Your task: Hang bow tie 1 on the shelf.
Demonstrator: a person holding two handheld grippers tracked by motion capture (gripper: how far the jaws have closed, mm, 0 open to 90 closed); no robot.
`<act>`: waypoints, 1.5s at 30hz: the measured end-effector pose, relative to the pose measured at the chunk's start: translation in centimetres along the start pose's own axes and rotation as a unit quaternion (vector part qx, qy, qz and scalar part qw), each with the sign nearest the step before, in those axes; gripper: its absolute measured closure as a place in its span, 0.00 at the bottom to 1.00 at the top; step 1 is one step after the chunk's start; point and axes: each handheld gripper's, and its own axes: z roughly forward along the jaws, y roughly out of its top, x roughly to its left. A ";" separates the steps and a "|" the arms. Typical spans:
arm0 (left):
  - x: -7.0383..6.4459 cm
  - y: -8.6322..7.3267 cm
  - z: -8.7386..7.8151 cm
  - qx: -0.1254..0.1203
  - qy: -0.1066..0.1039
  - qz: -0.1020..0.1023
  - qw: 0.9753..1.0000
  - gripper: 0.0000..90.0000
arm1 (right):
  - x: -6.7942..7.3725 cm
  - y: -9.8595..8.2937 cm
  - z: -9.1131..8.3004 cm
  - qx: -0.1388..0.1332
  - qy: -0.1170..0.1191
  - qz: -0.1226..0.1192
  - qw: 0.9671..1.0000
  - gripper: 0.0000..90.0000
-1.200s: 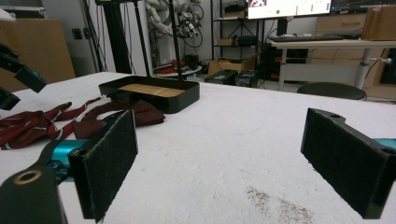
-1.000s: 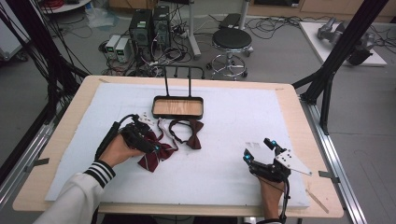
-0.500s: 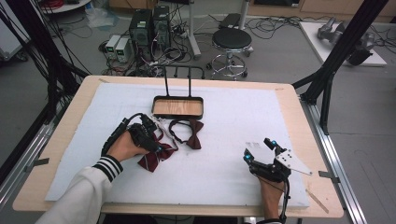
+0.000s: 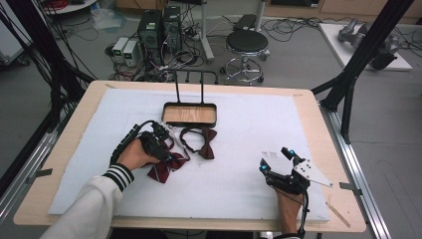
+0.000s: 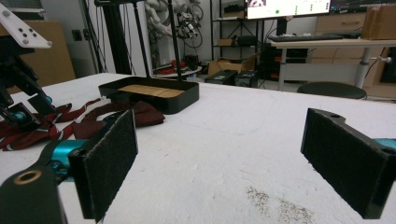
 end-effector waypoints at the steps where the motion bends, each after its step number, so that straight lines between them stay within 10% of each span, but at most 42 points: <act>1: 0.0 0.0 0.0 0.001 0.000 -0.002 1.000 0.53 | 0.0 0.0 0.0 0.000 0.000 -0.001 1.000 0.11; 24: 0.0 0.4 0.1 0.018 0.002 -0.005 1.000 0.76 | 0.0 0.0 0.0 -0.001 0.000 -0.004 1.000 0.11; 33: 0.0 0.2 -1.0 -0.020 0.033 0.007 0.999 0.76 | 0.0 0.0 0.0 0.000 0.000 -0.001 1.000 0.11; 45: 0.4 -0.4 -3.3 -0.079 0.093 0.017 0.992 0.76 | 0.0 0.0 0.0 -0.001 0.000 -0.003 1.000 0.11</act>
